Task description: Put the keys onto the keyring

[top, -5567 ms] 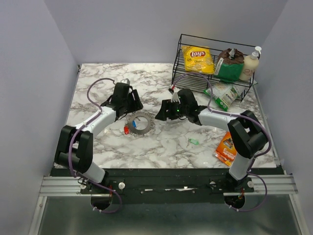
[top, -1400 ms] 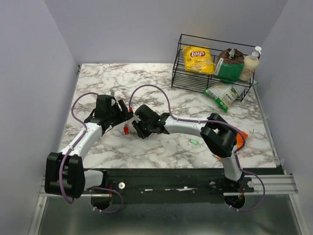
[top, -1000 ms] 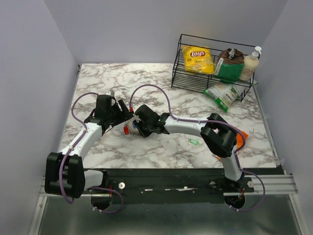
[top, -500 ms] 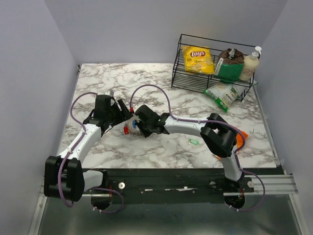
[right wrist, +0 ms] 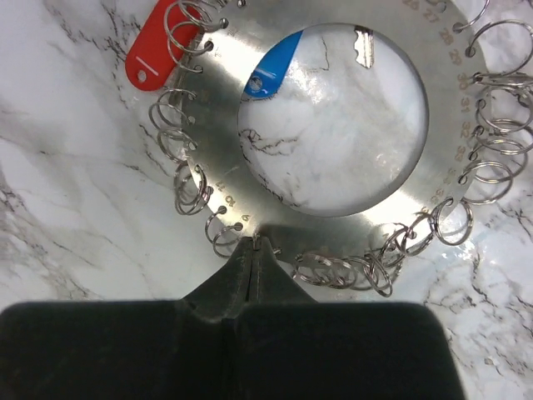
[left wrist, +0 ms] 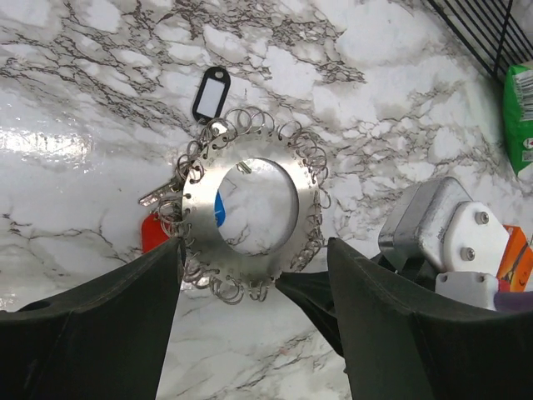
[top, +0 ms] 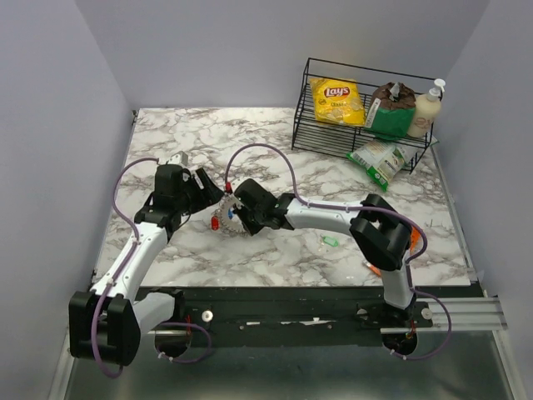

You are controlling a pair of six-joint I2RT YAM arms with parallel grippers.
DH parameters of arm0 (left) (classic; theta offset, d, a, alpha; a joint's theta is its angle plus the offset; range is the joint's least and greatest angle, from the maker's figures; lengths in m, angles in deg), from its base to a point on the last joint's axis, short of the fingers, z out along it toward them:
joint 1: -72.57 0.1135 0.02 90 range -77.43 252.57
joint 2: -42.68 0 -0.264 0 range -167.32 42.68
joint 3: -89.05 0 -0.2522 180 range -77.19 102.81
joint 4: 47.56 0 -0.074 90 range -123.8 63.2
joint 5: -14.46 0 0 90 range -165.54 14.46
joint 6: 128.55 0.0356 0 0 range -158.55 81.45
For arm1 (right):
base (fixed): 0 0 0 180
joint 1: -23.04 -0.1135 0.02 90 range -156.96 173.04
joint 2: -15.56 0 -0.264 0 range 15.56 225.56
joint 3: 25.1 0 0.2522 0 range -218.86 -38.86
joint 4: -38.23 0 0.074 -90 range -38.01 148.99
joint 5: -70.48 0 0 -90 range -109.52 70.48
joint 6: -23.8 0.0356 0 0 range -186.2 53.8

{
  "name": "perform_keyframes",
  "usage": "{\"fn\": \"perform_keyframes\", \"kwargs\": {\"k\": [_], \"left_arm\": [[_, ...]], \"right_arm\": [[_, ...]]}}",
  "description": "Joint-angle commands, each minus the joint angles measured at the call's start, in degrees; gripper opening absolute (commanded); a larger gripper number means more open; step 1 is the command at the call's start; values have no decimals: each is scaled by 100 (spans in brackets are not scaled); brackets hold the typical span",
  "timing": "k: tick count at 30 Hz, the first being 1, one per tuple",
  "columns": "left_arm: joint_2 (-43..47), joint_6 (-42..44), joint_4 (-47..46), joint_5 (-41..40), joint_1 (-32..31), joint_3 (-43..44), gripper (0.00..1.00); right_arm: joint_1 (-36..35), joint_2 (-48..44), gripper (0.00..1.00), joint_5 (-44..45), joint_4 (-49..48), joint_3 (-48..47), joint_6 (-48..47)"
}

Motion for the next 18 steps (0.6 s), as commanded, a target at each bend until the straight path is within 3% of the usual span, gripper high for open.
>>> {"fn": "perform_keyframes", "kwargs": {"k": [1,18], "left_arm": [[538,57,-234,-79,29,-177,79],[1524,13,-1070,650,29,-555,77]], "right_arm": [[-45,-467,1,45,-61,73,-17],[218,-1794,1,-562,-817,881,-96]]}}
